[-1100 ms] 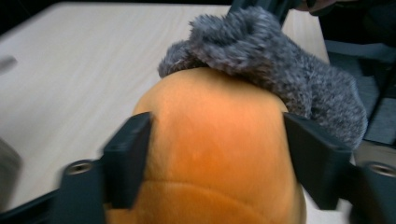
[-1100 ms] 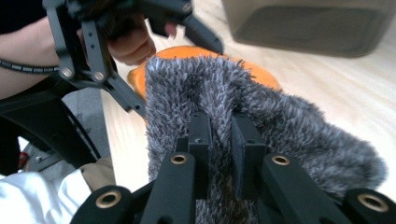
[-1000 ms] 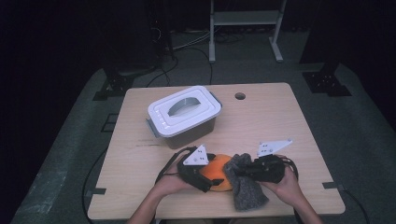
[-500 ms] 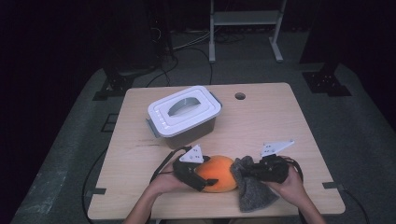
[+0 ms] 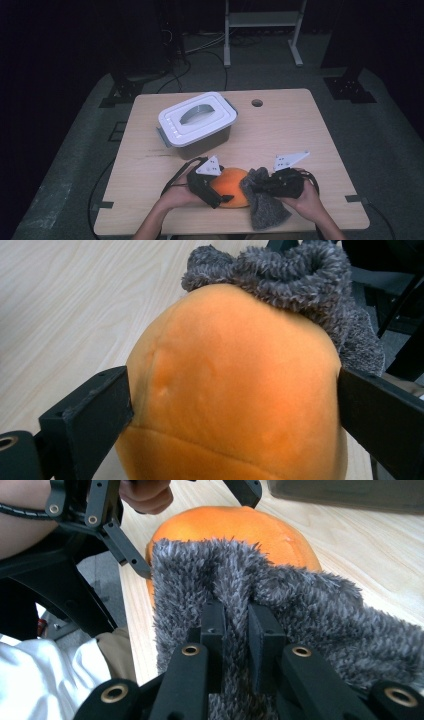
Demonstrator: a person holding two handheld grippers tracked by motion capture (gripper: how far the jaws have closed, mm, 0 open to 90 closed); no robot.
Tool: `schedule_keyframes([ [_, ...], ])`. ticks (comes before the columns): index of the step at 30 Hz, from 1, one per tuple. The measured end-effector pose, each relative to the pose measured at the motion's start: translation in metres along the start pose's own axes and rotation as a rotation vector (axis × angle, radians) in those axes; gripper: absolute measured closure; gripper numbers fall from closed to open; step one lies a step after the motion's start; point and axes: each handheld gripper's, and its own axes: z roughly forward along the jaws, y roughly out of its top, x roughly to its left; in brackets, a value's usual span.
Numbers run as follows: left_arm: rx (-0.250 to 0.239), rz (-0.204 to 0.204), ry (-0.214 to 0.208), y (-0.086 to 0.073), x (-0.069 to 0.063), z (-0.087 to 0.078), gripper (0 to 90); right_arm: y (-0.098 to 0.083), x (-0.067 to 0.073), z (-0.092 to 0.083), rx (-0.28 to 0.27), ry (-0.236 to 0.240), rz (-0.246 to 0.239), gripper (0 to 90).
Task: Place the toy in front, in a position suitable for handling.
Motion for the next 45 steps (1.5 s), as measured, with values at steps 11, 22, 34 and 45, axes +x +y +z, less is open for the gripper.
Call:
schedule_keyframes([
  [11,-0.117,0.105,0.079,0.002,-0.013,0.004,33.1,0.002,-0.003,-0.015,-0.051,-0.047,0.033,79.6],
  [22,-0.099,0.094,0.112,-0.003,-0.011,0.015,21.9,-0.001,-0.008,-0.015,-0.034,-0.080,0.024,79.3],
  [34,-0.091,0.099,0.110,-0.002,-0.014,0.017,16.3,-0.006,-0.017,-0.031,-0.079,-0.096,0.087,79.4],
  [45,-0.084,0.116,0.118,-0.001,-0.018,0.020,14.6,-0.009,-0.016,-0.018,-0.010,-0.121,0.056,79.3],
])
